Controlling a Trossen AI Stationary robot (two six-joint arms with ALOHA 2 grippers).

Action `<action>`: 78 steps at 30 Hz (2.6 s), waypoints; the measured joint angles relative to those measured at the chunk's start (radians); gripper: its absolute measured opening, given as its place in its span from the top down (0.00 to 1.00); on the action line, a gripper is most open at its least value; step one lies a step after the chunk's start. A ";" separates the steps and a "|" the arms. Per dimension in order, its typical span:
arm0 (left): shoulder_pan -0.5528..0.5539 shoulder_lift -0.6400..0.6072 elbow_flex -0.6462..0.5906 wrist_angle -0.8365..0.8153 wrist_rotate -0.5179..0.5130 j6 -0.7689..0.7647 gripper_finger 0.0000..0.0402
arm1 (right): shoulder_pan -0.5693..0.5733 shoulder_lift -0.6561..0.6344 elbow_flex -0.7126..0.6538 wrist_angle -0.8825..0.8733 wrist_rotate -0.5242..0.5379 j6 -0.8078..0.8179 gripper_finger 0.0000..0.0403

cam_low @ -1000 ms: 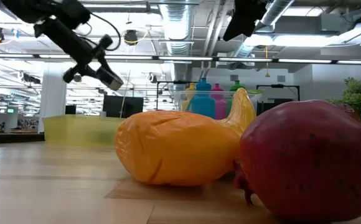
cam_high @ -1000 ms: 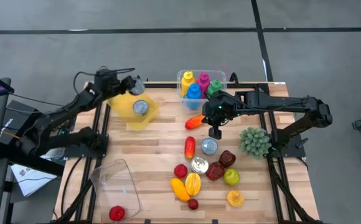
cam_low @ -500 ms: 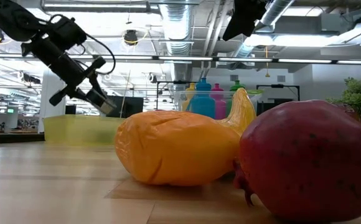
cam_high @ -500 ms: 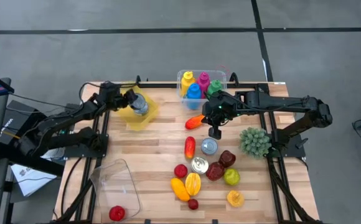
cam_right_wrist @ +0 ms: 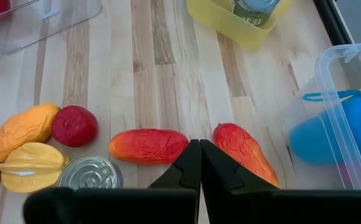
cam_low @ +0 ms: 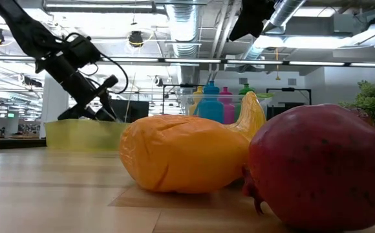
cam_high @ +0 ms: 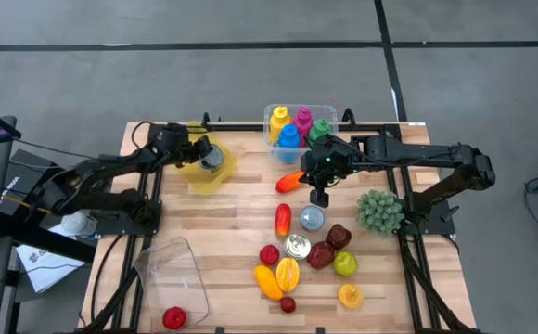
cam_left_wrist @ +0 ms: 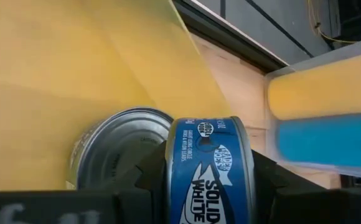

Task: Pick & Place Food Item
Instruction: Put the blue tuna can into the yellow bin, then put the bottom red mango into the transparent bin

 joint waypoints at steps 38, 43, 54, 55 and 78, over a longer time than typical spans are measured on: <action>-0.065 -0.261 0.001 0.144 0.029 0.257 0.39 | 0.006 0.000 0.000 -0.009 -0.008 0.003 1.00; -0.222 -0.385 0.002 0.240 0.051 0.287 0.39 | 0.006 0.000 0.000 -0.074 -0.008 0.035 1.00; -0.584 -0.382 0.143 0.130 -0.133 0.506 0.50 | 0.012 0.000 0.000 -0.271 0.019 0.203 0.92; -0.612 -0.357 0.174 0.083 -0.153 0.539 0.52 | 0.017 0.000 0.000 -0.288 0.040 0.210 0.89; -0.816 0.432 0.685 -0.202 -0.053 0.745 0.36 | 0.243 -0.030 0.000 -0.574 0.205 0.472 0.49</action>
